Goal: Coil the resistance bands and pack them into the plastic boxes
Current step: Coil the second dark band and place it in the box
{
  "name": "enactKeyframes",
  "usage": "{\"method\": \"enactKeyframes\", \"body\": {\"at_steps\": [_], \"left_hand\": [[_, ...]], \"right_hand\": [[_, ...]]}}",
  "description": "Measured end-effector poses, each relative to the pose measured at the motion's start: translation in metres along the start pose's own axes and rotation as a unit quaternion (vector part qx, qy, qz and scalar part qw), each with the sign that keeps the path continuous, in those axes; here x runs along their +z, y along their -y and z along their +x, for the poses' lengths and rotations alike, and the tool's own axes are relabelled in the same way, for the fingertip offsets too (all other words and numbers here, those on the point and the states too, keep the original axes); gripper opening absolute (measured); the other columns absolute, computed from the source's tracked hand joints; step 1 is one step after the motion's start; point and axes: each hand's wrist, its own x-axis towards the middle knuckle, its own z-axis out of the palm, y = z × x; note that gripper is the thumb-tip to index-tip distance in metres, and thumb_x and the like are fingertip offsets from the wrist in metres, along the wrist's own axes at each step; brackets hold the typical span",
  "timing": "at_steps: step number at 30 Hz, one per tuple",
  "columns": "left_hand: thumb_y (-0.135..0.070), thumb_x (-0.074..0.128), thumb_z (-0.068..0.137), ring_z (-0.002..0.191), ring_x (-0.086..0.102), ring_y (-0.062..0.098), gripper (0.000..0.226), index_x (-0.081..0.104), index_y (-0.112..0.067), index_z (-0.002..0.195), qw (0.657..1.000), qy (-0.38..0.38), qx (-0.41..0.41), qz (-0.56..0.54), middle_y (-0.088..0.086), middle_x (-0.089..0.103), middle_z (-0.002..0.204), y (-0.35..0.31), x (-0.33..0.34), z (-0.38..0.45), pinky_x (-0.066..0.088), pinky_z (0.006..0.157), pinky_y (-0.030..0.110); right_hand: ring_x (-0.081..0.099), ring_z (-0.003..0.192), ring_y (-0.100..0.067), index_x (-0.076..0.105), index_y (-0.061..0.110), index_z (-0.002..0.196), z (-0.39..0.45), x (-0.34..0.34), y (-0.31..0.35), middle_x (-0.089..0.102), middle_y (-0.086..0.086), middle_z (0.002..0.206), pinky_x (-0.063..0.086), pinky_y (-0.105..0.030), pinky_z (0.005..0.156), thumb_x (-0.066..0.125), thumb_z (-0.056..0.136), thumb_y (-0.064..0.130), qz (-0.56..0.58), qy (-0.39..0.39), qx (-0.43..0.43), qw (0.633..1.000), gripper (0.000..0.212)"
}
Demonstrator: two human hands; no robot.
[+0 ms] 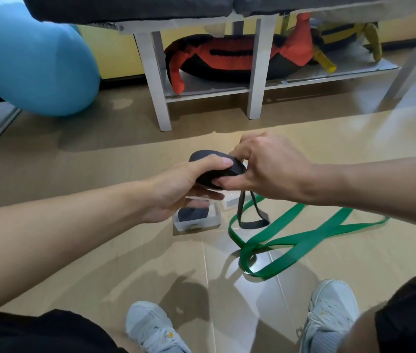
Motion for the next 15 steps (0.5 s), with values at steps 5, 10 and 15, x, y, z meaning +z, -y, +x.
{"method": "enactKeyframes", "body": {"at_steps": [5,10,15], "left_hand": [[-0.055,0.065,0.08,0.107,0.075,0.026,0.066,0.061,-0.015,0.132,0.991,0.011,0.035,-0.128,0.011,0.077,0.117,-0.002,-0.004,0.003,0.046,0.11,0.042],[-0.055,0.062,0.082,0.119,0.069,0.032,0.071,0.056,-0.014,0.14,0.983,0.079,0.008,-0.168,0.017,0.071,0.129,0.001,-0.012,0.004,0.043,0.113,0.049],[-0.054,0.075,0.079,0.119,0.068,0.025,0.06,0.066,-0.021,0.129,0.998,0.051,-0.007,-0.041,0.006,0.074,0.123,-0.002,-0.015,0.003,0.047,0.109,0.052]], "right_hand": [[0.059,0.072,0.0,0.059,0.045,0.078,0.002,-0.002,-0.003,0.06,0.015,0.067,0.045,-0.015,0.054,0.075,0.08,0.056,0.075,-0.043,0.02,0.996,0.019],[0.061,0.058,-0.013,0.07,0.033,0.076,0.002,-0.002,-0.006,0.065,0.004,0.067,0.046,-0.024,0.049,0.078,0.077,0.055,0.088,-0.05,0.027,0.994,0.023],[0.058,0.066,-0.012,0.079,0.021,0.092,-0.001,-0.004,-0.006,0.063,0.004,0.08,0.055,-0.037,0.059,0.072,0.08,0.057,-0.029,0.001,-0.002,1.0,0.039]]}}
